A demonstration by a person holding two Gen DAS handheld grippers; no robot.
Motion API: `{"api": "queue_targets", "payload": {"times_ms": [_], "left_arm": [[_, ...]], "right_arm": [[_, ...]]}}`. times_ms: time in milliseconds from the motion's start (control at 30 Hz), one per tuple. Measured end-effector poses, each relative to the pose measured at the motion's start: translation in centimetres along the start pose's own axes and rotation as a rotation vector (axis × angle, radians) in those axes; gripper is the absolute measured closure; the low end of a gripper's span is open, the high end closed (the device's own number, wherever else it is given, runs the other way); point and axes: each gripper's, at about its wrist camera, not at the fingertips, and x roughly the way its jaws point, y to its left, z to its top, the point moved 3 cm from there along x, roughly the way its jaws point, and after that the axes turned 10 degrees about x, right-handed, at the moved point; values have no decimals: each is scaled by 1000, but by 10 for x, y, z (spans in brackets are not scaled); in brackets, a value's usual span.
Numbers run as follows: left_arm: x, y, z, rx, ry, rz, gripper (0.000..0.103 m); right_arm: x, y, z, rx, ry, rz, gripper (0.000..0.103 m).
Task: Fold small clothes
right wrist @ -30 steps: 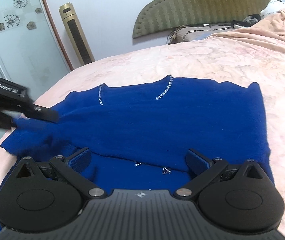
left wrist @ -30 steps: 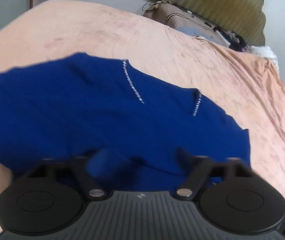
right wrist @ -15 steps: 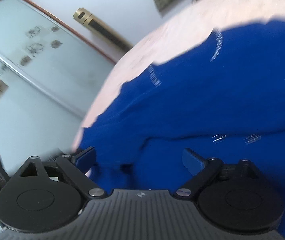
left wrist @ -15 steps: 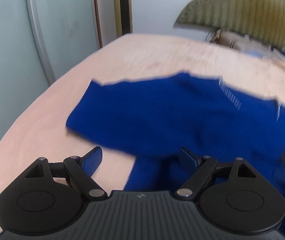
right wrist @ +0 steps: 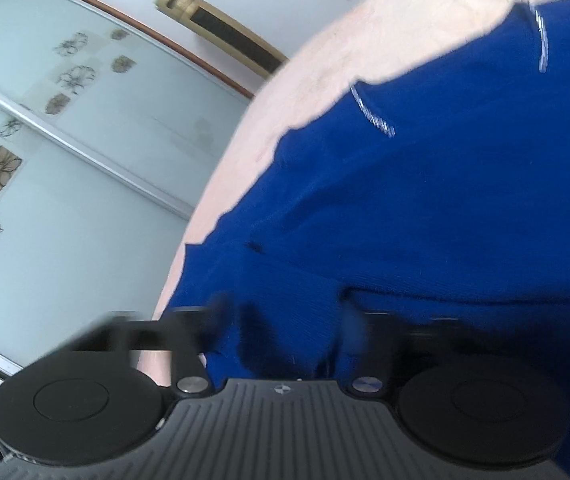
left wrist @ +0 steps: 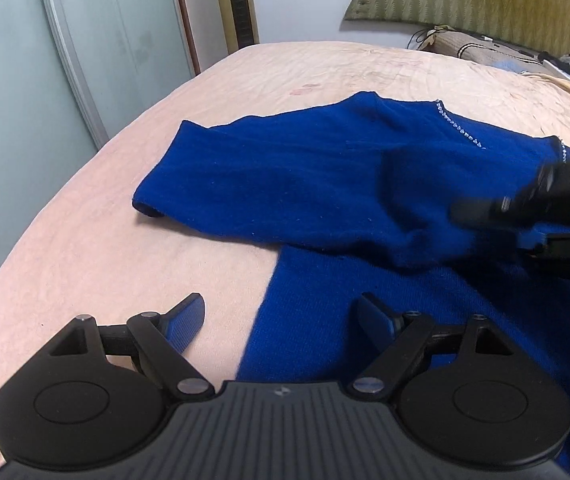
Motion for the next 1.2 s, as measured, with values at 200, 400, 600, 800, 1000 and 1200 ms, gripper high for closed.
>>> {"api": "queue_targets", "payload": {"times_ms": [200, 400, 600, 800, 1000, 1200], "left_arm": [[-1, 8, 2, -20, -2, 29, 19], [-5, 12, 7, -42, -7, 30, 19], [-8, 9, 10, -26, -14, 27, 19], [-10, 3, 15, -6, -23, 4, 19], [-11, -10, 20, 7, -21, -20, 19], [-9, -16, 21, 27, -11, -11, 19]], "right_arm": [[-12, 46, 4, -188, -40, -39, 93], [-49, 109, 28, -397, -204, -67, 94], [-98, 101, 50, -380, -331, -111, 94], [-140, 53, 60, -280, -407, -164, 94], [-152, 2, 57, -157, -408, -186, 94], [-160, -22, 54, -111, -424, -202, 94]]}}
